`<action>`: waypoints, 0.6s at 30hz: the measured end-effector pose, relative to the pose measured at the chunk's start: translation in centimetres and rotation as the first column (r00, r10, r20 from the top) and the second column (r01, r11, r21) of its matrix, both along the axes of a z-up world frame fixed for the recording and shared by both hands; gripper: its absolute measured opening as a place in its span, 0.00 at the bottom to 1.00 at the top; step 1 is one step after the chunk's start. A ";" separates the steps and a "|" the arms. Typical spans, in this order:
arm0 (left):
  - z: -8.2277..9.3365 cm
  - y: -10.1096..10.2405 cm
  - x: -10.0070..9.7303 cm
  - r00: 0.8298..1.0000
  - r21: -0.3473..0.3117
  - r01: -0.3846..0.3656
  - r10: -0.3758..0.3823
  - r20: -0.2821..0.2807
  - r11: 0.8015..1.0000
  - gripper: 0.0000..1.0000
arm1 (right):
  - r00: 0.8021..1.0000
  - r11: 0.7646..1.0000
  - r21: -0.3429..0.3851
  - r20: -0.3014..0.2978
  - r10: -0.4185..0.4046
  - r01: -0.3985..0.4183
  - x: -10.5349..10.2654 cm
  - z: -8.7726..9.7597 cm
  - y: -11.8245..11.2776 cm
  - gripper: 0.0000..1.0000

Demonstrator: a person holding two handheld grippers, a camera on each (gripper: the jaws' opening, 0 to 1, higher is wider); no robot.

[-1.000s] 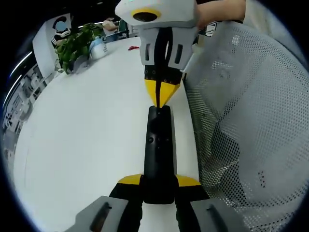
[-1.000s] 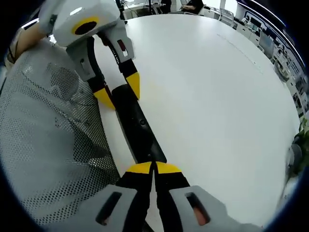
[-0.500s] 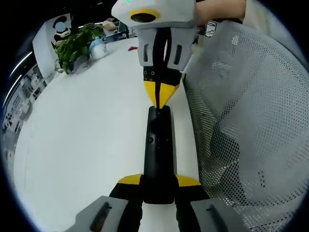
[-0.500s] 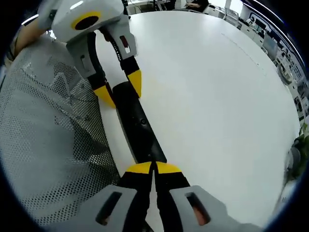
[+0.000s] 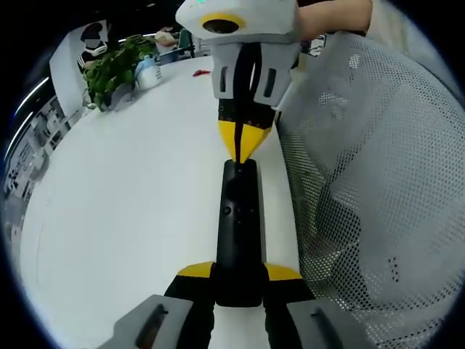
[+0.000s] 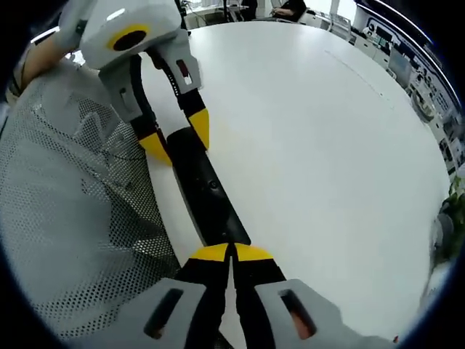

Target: Press the specified remote control buttons in sequence, fully releasing each button before pressing the next.

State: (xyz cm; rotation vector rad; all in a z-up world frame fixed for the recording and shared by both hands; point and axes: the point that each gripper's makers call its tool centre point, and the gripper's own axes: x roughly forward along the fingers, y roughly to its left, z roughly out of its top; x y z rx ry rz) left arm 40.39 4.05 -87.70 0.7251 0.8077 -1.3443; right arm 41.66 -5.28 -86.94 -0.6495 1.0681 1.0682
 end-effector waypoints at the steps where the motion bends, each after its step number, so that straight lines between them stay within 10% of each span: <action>1: 0.0 0.0 0.0 1.000 -0.001 -0.001 0.001 0.000 1.000 0.25 | 1.000 1.000 0.003 -0.001 -0.007 0.007 0.0 0.0 0.0 0.00; 18: 0.0 0.0 0.0 1.000 -0.002 0.001 -0.001 0.000 1.000 0.25 | 0.998 0.998 0.012 0.019 0.062 -0.062 -0.1 0.1 1.2 0.00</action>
